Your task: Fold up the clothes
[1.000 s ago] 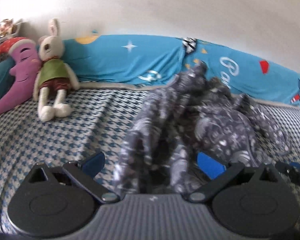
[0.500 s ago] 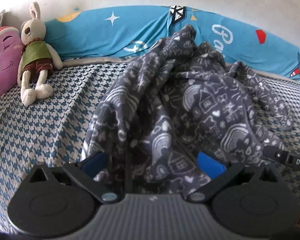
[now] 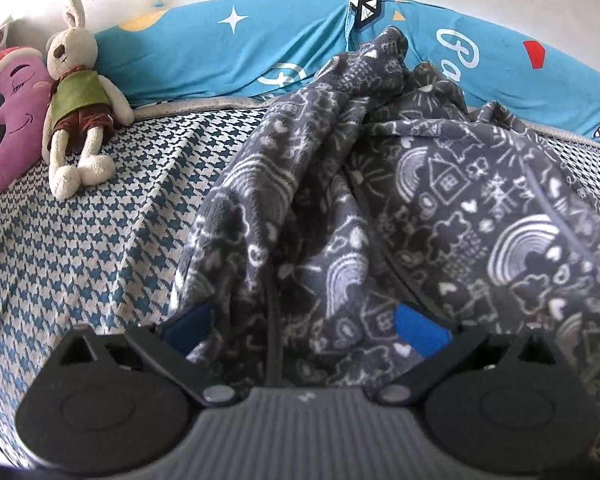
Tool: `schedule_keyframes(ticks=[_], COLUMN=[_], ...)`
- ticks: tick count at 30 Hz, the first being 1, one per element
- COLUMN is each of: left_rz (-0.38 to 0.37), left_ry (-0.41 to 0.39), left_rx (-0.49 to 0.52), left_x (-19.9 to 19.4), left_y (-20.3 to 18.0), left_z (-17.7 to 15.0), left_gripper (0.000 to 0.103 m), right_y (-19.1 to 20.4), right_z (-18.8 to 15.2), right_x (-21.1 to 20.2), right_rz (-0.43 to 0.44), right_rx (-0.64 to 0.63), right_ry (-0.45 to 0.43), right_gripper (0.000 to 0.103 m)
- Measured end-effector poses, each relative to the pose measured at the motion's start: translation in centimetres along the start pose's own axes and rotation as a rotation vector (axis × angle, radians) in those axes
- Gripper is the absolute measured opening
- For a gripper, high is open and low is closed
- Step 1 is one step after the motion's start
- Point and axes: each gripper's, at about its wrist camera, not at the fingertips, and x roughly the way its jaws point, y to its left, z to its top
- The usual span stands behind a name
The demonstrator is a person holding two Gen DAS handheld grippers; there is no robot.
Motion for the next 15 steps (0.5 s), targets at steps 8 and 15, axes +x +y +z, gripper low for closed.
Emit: schedule_keyframes(ticks=[8,15], left_rz=[0.007,0.025], left_ry=[-0.001,-0.002], left_rx=[0.002,0.000], left_x=[-0.5,-0.5], left_y=[1.5,2.6], left_z=[-0.3,-0.2], left_gripper=[0.103,0.103], right_y=[0.4,-1.2], right_z=[-2.4,-2.6], right_x=[-4.4,-5.0], right_rz=[-0.045,-0.087], right_rx=[-0.032,0.058], right_ry=[-0.011,0.024], right_gripper=[0.008,0.011])
